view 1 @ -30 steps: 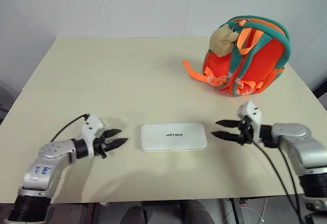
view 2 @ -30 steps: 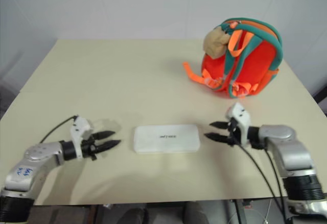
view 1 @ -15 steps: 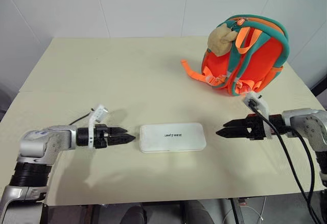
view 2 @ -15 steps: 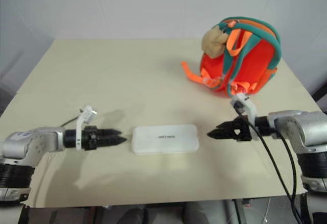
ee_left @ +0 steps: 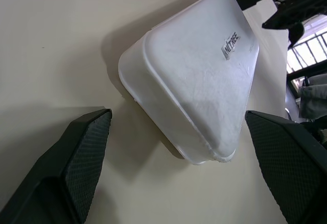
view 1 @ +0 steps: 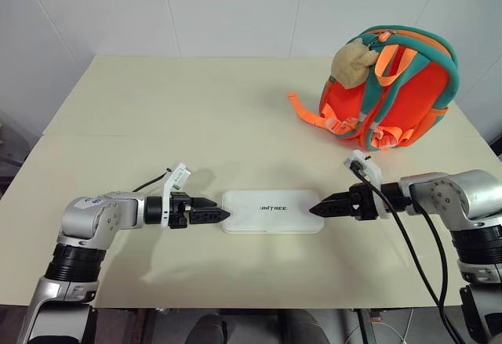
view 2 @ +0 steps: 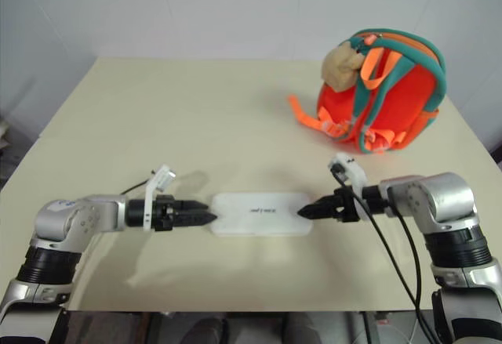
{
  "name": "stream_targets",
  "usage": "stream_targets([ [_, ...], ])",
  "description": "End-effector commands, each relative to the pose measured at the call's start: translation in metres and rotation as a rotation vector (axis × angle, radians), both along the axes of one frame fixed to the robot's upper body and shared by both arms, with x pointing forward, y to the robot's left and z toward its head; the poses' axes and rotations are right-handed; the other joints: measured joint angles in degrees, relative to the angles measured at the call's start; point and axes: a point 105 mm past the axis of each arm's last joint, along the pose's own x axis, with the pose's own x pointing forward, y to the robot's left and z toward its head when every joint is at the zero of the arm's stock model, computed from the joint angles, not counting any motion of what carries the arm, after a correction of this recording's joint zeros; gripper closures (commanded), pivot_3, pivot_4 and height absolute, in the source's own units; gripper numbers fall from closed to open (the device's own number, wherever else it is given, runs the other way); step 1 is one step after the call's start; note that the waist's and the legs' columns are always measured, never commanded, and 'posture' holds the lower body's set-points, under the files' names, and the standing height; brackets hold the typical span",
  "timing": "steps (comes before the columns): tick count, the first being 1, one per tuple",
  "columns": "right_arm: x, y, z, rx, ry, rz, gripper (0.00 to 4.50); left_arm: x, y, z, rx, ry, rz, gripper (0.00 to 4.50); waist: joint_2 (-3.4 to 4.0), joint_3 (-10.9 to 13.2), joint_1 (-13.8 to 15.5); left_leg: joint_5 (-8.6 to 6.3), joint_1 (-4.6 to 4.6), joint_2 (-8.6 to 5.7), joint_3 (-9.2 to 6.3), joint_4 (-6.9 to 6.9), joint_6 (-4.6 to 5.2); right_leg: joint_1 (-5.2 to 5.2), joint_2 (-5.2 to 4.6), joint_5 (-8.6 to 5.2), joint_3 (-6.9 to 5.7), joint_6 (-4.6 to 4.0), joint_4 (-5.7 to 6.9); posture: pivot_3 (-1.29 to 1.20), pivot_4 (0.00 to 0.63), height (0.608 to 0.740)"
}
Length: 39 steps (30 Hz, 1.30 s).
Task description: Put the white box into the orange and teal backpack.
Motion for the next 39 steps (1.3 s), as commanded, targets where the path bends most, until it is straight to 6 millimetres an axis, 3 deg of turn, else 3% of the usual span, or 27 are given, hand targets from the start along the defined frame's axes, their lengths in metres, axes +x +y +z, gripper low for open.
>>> stream_targets([
  [1,-0.002,0.006,0.005,0.018,-0.012,0.023,0.0,-0.007,-0.01,-0.01,0.005,0.045,-0.03,0.04,0.0,0.0,0.03,0.0,0.0,0.0,-0.01,0.01,0.0,0.0,0.0,0.0,-0.01,0.0,-0.02,0.0,0.15,0.74],
  [25,-0.002,0.03,0.001,0.035,-0.064,0.098,0.0,-0.007,-0.05,-0.006,-0.12,0.157,-0.079,0.04,0.0,0.0,-0.02,0.0,-0.01,-0.02,-0.02,0.08,-0.01,0.04,0.0,0.01,-0.01,0.01,0.03,0.0,0.15,0.74],
  [39,-0.016,0.014,-0.012,-0.014,-0.064,0.139,0.0,-0.012,-0.035,0.008,-0.269,0.345,-0.072,0.04,0.0,0.0,-0.19,0.0,-0.02,-0.01,-0.03,0.04,-0.01,0.02,0.02,0.01,-0.03,0.02,0.02,0.0,0.15,0.74],
])
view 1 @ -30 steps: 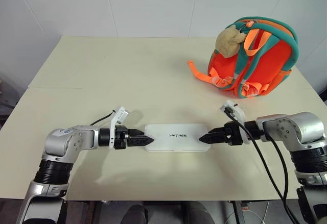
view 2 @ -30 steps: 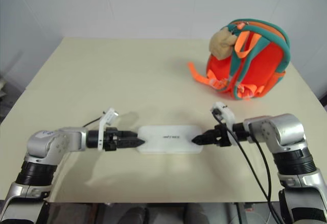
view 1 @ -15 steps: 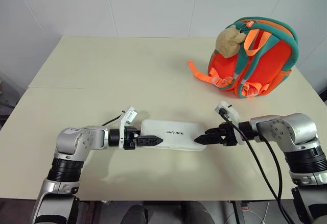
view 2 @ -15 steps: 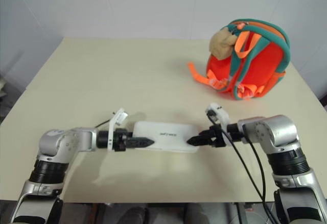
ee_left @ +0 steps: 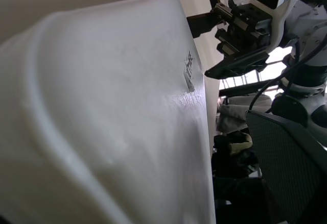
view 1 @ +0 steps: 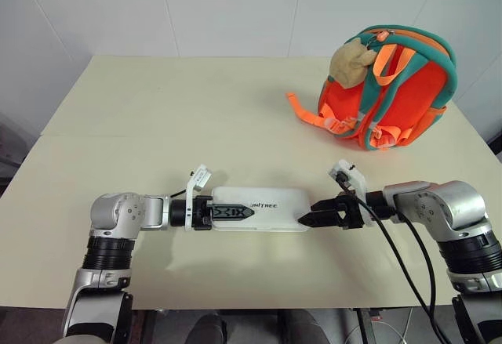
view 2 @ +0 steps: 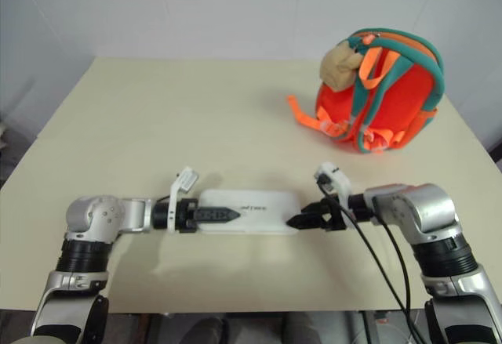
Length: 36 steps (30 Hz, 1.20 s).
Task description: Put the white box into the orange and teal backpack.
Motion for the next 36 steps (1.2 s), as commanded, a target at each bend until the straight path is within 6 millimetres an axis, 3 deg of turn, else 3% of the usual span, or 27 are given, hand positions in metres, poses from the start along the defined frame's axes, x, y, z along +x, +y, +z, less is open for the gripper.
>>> stream_targets([
  [1,-0.006,-0.001,0.001,-0.009,-0.012,0.036,0.0,-0.005,0.003,0.009,-0.033,0.01,-0.025,0.04,0.0,0.0,-0.06,0.0,0.01,0.0,0.0,0.0,0.0,0.0,0.0,0.0,0.0,0.0,0.0,0.0,0.15,0.74],
  [9,-0.012,-0.01,-0.007,-0.025,-0.005,0.044,0.0,-0.004,0.007,0.012,-0.065,0.037,-0.009,0.04,0.0,0.0,0.07,0.02,0.03,0.0,-0.01,0.03,-0.04,0.01,0.0,0.0,0.0,0.0,-0.14,0.0,0.15,0.74],
  [13,-0.013,-0.013,-0.011,-0.033,-0.005,0.049,0.0,-0.007,0.009,0.014,-0.076,0.047,-0.016,0.87,0.0,0.0,0.12,0.03,0.02,0.0,-0.03,0.02,-0.05,0.01,0.0,0.0,0.0,0.0,-0.14,0.0,0.15,0.74],
  [21,-0.005,-0.017,-0.005,-0.008,-0.064,0.024,0.0,-0.012,0.009,0.014,-0.07,0.05,-0.029,3.2,0.0,0.0,0.12,0.04,0.03,0.0,-0.03,0.03,-0.07,0.01,0.0,0.0,0.0,0.0,-0.16,0.0,0.15,0.74],
  [24,0.004,-0.024,0.002,-0.001,-0.143,-0.007,0.0,-0.016,0.01,0.017,-0.073,0.036,-0.04,3.25,0.0,0.0,0.09,0.04,0.02,0.0,-0.02,0.03,-0.07,0.01,-0.01,0.0,0.01,0.0,-0.15,0.0,0.15,0.74],
  [28,0.029,-0.055,0.022,-0.01,-0.35,-0.119,0.0,-0.024,0.019,0.026,-0.045,-0.108,-0.069,3.25,0.0,0.0,-0.01,0.04,0.02,0.01,0.0,-0.01,-0.1,-0.01,-0.01,0.0,0.02,0.0,-0.18,0.0,0.15,0.74],
  [32,0.052,-0.089,0.06,0.015,-0.549,-0.254,0.0,-0.027,0.038,0.039,-0.067,-0.256,-0.035,3.25,0.01,0.01,-0.07,0.27,0.03,0.02,0.1,-0.14,-0.5,-0.06,0.0,0.0,0.07,-0.01,-0.23,0.0,0.15,0.74],
  [36,0.068,-0.106,0.081,-0.007,-0.658,-0.322,0.0,-0.026,0.05,0.039,-0.046,-0.315,0.014,3.25,0.01,0.01,-0.07,0.27,0.03,0.04,0.13,-0.13,-0.5,-0.06,0.0,-0.01,0.09,-0.01,-0.24,0.0,0.15,0.74],
])
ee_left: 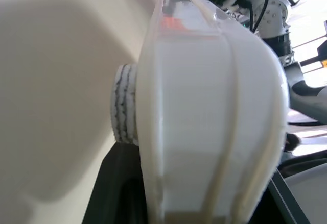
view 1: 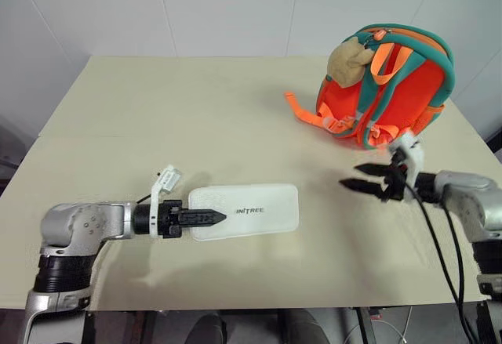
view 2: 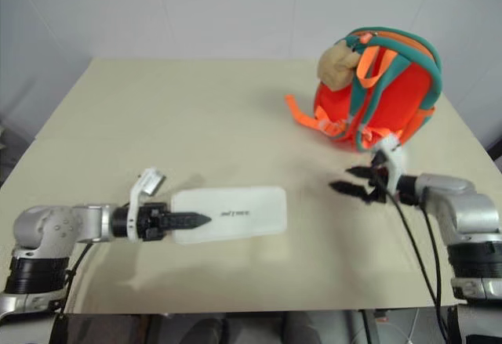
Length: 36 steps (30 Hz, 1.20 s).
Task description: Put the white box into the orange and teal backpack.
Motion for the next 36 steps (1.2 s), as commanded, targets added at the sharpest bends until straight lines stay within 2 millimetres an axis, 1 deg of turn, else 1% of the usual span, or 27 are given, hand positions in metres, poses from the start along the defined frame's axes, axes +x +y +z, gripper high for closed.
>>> stream_targets([
  [1,0.012,-0.018,0.029,-0.029,-0.132,-0.067,0.0,-0.004,0.007,0.011,-0.014,-0.097,0.008,3.25,0.0,0.0,-0.04,0.0,0.0,0.0,0.0,0.0,0.0,0.01,0.0,0.0,-0.01,0.0,0.0,0.0,0.15,0.74],
  [6,0.034,-0.029,0.05,-0.038,-0.202,-0.143,0.0,-0.01,0.012,0.007,-0.001,-0.103,0.022,3.25,0.01,0.01,-0.18,-0.01,-0.02,0.01,0.03,-0.05,0.02,-0.01,0.0,0.0,0.02,0.0,-0.05,0.0,0.15,0.74],
  [9,0.049,-0.03,0.062,-0.044,-0.244,-0.18,0.0,-0.014,0.013,0.004,0.009,-0.104,0.021,3.25,0.02,0.01,-0.65,-0.01,-0.03,0.01,0.05,-0.05,0.02,-0.02,0.0,0.0,0.03,0.0,-0.04,0.0,0.15,0.74],
  [12,0.062,-0.023,0.071,-0.016,-0.275,-0.19,0.0,-0.015,0.013,0.004,0.005,-0.109,0.029,3.25,0.02,0.01,-1.28,-0.01,-0.04,0.02,0.03,-0.09,0.01,-0.01,0.0,0.0,0.01,0.0,-0.02,0.0,0.15,0.74],
  [14,0.07,-0.015,0.078,0.04,-0.287,-0.192,0.0,-0.015,0.011,0.004,-0.003,-0.112,0.033,3.25,0.02,0.01,-1.42,0.0,-0.04,0.02,0.04,-0.09,0.01,-0.01,0.0,0.0,0.02,0.0,0.03,0.0,0.15,0.74],
  [17,0.077,-0.001,0.083,0.095,-0.295,-0.166,0.0,-0.015,0.01,0.004,-0.012,-0.115,0.039,3.25,0.02,0.01,-1.64,0.0,-0.04,0.03,0.05,-0.1,0.0,-0.01,0.0,0.0,0.04,0.01,0.09,0.0,0.15,0.74],
  [20,0.082,0.014,0.091,0.221,-0.278,-0.127,0.62,-0.016,0.01,0.004,-0.014,-0.116,0.045,3.25,0.03,0.02,-1.68,0.0,-0.05,0.05,0.04,-0.14,-0.01,-0.04,0.02,0.0,0.02,0.01,0.09,0.0,0.15,0.74],
  [23,0.082,0.026,0.093,0.272,-0.27,-0.08,1.54,-0.016,0.015,0.004,-0.007,-0.122,0.061,3.25,0.04,0.02,-1.72,0.0,-0.07,0.05,0.05,-0.14,-0.01,-0.04,0.02,0.0,0.02,0.01,0.08,0.0,0.15,0.74],
  [25,0.083,0.029,0.092,0.274,-0.269,-0.074,2.24,-0.014,0.018,0.004,0.004,-0.13,0.073,3.25,0.04,0.02,-1.72,0.0,-0.07,0.05,0.05,-0.14,-0.02,-0.04,0.02,0.0,0.02,0.01,0.08,0.0,0.15,0.74],
  [30,0.079,0.037,0.08,0.245,-0.235,-0.009,3.87,-0.009,0.029,0.005,0.031,-0.169,0.102,3.25,0.06,0.03,-1.7,0.0,-0.07,0.05,0.05,-0.13,-0.02,-0.04,0.02,0.0,0.02,0.01,0.1,0.0,0.15,0.74],
  [31,0.076,0.042,0.079,0.25,-0.217,0.032,4.03,-0.007,0.031,0.005,0.035,-0.178,0.112,3.25,0.06,0.03,-1.72,0.0,-0.07,0.05,0.05,-0.13,-0.02,-0.04,0.02,0.0,0.02,0.01,0.1,0.0,0.15,0.74],
  [34,0.063,0.06,0.086,0.295,-0.186,0.165,4.03,0.0,0.042,0.007,0.054,-0.206,0.148,3.25,0.06,0.04,-1.94,0.0,-0.06,0.06,0.05,-0.13,-0.02,-0.05,0.04,0.0,0.01,0.01,0.11,0.0,0.15,0.74],
  [36,0.05,0.073,0.093,0.345,-0.142,0.265,4.03,0.004,0.051,0.009,0.064,-0.216,0.172,3.25,0.07,0.04,-2.12,0.0,-0.07,0.07,0.05,-0.14,-0.02,-0.1,0.05,0.0,0.03,0.01,0.17,0.0,0.15,0.74],
])
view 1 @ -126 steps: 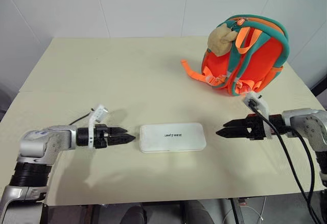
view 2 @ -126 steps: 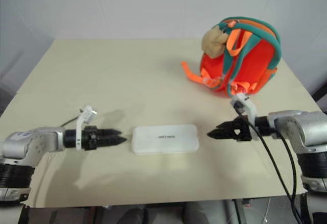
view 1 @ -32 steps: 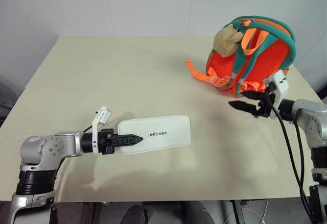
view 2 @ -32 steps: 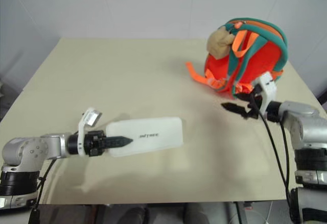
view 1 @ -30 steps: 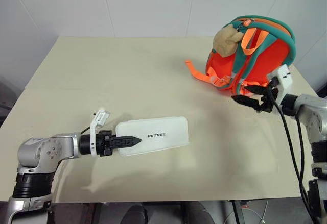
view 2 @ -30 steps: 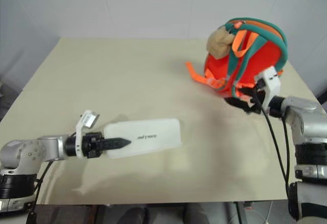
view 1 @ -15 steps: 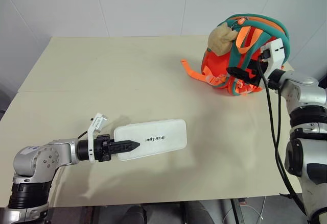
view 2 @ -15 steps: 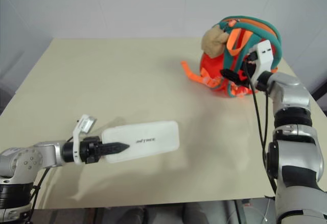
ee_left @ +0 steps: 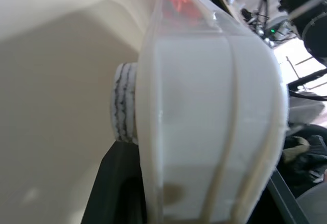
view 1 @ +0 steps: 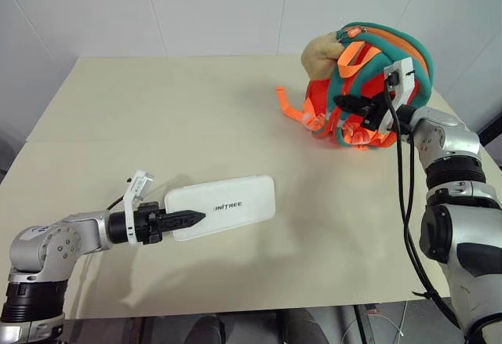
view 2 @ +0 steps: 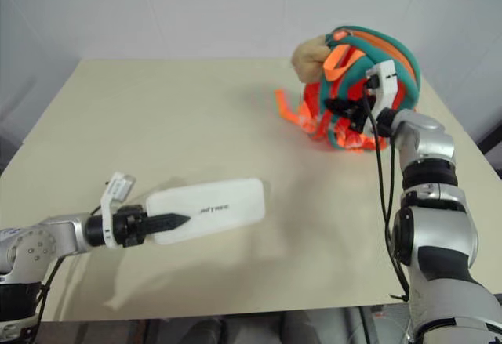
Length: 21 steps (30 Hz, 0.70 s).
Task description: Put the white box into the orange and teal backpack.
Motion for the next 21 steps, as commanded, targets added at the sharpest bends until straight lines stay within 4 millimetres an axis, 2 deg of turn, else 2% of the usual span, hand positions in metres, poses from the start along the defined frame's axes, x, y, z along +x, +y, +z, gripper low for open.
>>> stream_targets([
  [1,-0.028,0.028,0.029,0.074,-0.004,0.225,4.03,0.007,0.017,0.015,0.007,-0.082,0.038,3.25,0.0,0.0,-0.18,0.0,-0.01,0.01,-0.01,-0.01,0.0,-0.03,0.0,0.0,0.0,0.0,0.02,0.0,0.15,0.74],
  [3,-0.049,0.04,0.034,0.114,0.061,0.345,4.03,0.012,0.026,0.018,0.01,-0.096,0.066,3.25,0.01,0.0,-0.24,0.0,-0.04,0.02,-0.01,-0.01,0.0,-0.08,0.0,0.0,-0.01,0.0,0.06,0.0,0.15,0.74],
  [7,-0.106,0.058,0.04,0.154,0.211,0.6,4.03,0.02,0.046,0.022,0.032,-0.126,0.132,3.25,0.0,0.0,0.09,-0.01,-0.18,0.03,-0.06,-0.03,0.01,-0.24,-0.01,-0.01,-0.05,-0.02,0.12,0.0,0.15,0.74],
  [11,-0.152,0.061,0.039,0.158,0.348,0.749,4.03,0.022,0.061,0.021,0.048,-0.138,0.172,3.25,0.0,0.0,0.34,-0.04,-0.38,0.04,-0.05,-0.03,0.07,-0.67,-0.08,-0.02,-0.04,-0.03,0.3,0.0,0.15,0.74],
  [14,-0.185,0.057,0.027,0.14,0.471,0.844,4.03,0.024,0.069,0.02,0.049,-0.148,0.199,3.25,-0.03,-0.02,0.77,-0.12,-0.38,0.03,-0.01,0.02,0.18,-0.66,-0.1,-0.02,-0.08,-0.04,0.28,0.0,0.15,0.74],
  [17,-0.205,0.052,0.018,0.117,0.533,0.888,4.03,0.024,0.069,0.017,0.044,-0.149,0.198,3.25,-0.03,-0.02,0.95,-0.33,-0.38,0.02,0.03,0.05,0.55,-0.64,-0.17,-0.02,-0.09,-0.04,0.25,0.0,0.15,0.74],
  [21,-0.211,0.035,-0.001,0.119,0.652,0.791,4.03,0.017,0.064,0.01,0.051,-0.126,0.165,3.25,-0.09,-0.05,0.94,-0.36,-0.38,-0.04,0.22,0.13,0.6,-0.62,-0.26,-0.02,-0.09,-0.04,0.25,0.0,0.15,0.74],
])
